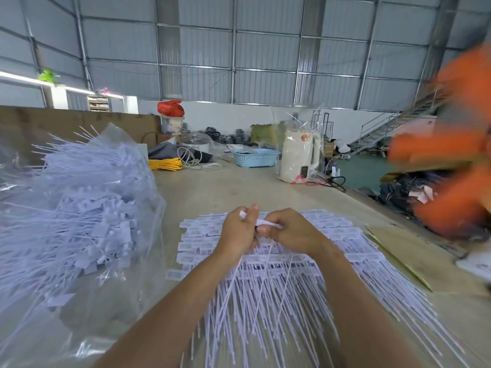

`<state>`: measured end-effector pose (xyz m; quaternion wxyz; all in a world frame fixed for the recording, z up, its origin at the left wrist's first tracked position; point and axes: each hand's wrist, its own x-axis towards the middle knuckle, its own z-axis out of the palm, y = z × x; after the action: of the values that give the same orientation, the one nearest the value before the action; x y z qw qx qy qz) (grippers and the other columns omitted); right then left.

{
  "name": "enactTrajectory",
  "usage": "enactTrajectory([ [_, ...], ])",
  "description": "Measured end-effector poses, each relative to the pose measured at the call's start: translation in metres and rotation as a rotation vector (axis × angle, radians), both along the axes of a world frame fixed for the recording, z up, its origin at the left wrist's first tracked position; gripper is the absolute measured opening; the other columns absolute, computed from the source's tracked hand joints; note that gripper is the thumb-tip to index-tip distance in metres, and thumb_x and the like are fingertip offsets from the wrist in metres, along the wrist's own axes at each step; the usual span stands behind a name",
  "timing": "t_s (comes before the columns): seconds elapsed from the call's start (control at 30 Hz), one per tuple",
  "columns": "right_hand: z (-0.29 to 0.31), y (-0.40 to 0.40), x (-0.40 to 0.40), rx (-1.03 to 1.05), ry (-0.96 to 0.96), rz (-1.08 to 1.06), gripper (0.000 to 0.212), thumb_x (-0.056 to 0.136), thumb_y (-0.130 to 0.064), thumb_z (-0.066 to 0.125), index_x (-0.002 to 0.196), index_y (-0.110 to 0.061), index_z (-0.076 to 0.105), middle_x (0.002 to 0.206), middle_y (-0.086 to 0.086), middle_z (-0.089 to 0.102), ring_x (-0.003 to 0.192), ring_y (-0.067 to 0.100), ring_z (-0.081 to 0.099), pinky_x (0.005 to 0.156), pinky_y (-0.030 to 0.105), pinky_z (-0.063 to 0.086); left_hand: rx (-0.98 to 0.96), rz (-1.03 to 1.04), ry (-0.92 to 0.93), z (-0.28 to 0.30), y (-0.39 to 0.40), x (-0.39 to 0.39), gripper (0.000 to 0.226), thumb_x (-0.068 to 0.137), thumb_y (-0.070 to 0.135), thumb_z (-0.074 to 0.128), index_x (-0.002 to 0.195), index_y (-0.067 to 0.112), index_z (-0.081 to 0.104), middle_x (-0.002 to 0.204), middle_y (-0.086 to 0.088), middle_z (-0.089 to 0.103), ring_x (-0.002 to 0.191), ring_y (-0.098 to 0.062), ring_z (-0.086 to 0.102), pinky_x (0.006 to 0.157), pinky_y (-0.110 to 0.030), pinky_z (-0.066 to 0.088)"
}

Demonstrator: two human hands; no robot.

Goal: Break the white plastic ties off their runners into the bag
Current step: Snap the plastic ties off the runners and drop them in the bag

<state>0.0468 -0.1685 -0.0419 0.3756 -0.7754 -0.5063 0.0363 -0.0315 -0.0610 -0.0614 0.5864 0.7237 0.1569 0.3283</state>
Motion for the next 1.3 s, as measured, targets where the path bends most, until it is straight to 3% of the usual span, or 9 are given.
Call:
enactTrajectory([
  [0.17,-0.003,0.001,0.003,-0.003,-0.101,-0.068,0.026,0.086,-0.023,0.065,0.06,-0.025,0.058,0.057,-0.009,0.049,0.057,0.007,0.044,0.06,0.028,0.034,-0.093,-0.053,0.124,0.006,0.002,0.001,0.04,0.101,0.028,0.044,0.065,0.013,0.035,0.032,0.007,0.037,0.024,-0.008,0.03,0.033,-0.011,0.021],
  [0.37,-0.005,0.002,0.003,-0.071,-0.351,-0.167,0.041,0.088,-0.03,0.062,0.051,-0.03,0.043,0.055,-0.011,0.039,0.066,0.015,0.041,0.061,0.027,0.03,-0.133,-0.082,0.247,0.016,0.002,-0.006,0.035,0.099,0.023,0.044,0.066,0.014,0.038,0.037,0.003,0.04,0.024,-0.008,0.028,0.033,-0.007,0.02],
  [0.47,-0.006,0.004,0.004,-0.056,-0.402,-0.194,0.022,0.09,-0.028,0.06,0.069,-0.024,0.059,0.06,-0.013,0.043,0.068,0.016,0.044,0.06,0.026,0.031,0.114,0.001,0.383,0.033,-0.006,-0.018,0.027,0.099,0.024,0.043,0.077,0.008,0.046,0.056,-0.007,0.047,0.037,-0.015,0.042,0.034,-0.016,0.029],
  [0.57,-0.009,-0.01,0.023,0.024,-0.357,-0.363,0.039,0.092,-0.033,0.057,0.06,-0.018,0.041,0.054,-0.006,0.039,0.061,0.022,0.043,0.054,0.029,0.029,0.528,0.222,0.359,0.072,-0.003,-0.047,0.032,0.097,0.024,0.044,0.069,0.008,0.044,0.06,-0.003,0.044,0.053,-0.019,0.047,0.042,-0.023,0.033],
  [0.67,-0.012,-0.018,0.033,0.24,-0.158,-0.398,0.044,0.091,-0.021,0.059,0.055,-0.014,0.033,0.052,0.004,0.032,0.054,0.023,0.034,0.054,0.034,0.025,0.554,0.257,0.063,0.116,0.018,-0.082,0.039,0.09,0.03,0.055,0.056,0.017,0.042,0.046,0.005,0.043,0.042,-0.013,0.043,0.044,-0.021,0.034],
  [0.73,-0.011,-0.008,0.026,0.251,-0.136,-0.37,0.045,0.091,-0.021,0.059,0.054,-0.013,0.034,0.053,0.007,0.035,0.053,0.024,0.034,0.054,0.034,0.025,0.595,0.252,0.109,0.124,0.041,-0.099,0.041,0.088,0.037,0.061,0.056,0.019,0.044,0.044,0.008,0.044,0.039,-0.006,0.043,0.041,-0.02,0.036],
  [0.93,-0.009,-0.001,0.014,0.148,-0.232,-0.307,0.048,0.09,-0.027,0.06,0.05,-0.024,0.033,0.046,-0.005,0.033,0.049,0.013,0.036,0.051,0.03,0.031,0.874,0.393,0.854,0.07,0.145,-0.131,0.031,0.097,0.028,0.05,0.108,0.0,0.058,0.113,-0.017,0.059,0.106,-0.028,0.054,0.081,-0.03,0.038],
  [1.13,-0.006,-0.004,0.011,0.158,-0.27,-0.308,0.049,0.09,-0.024,0.06,0.05,-0.022,0.032,0.047,-0.004,0.033,0.048,0.014,0.035,0.05,0.029,0.03,1.123,0.473,0.976,0.038,0.189,-0.147,0.045,0.096,0.047,0.043,0.131,0.019,0.048,0.127,-0.012,0.041,0.117,-0.032,0.046,0.101,-0.038,0.038],
  [1.3,-0.006,-0.006,0.011,0.166,-0.268,-0.318,0.049,0.089,-0.024,0.061,0.05,-0.024,0.032,0.047,-0.005,0.033,0.048,0.013,0.035,0.05,0.028,0.03,1.066,0.438,1.002,0.041,0.187,-0.149,0.055,0.088,0.063,0.044,0.138,0.04,0.039,0.149,0.005,0.02,0.133,-0.029,0.029,0.107,-0.047,0.029],
])
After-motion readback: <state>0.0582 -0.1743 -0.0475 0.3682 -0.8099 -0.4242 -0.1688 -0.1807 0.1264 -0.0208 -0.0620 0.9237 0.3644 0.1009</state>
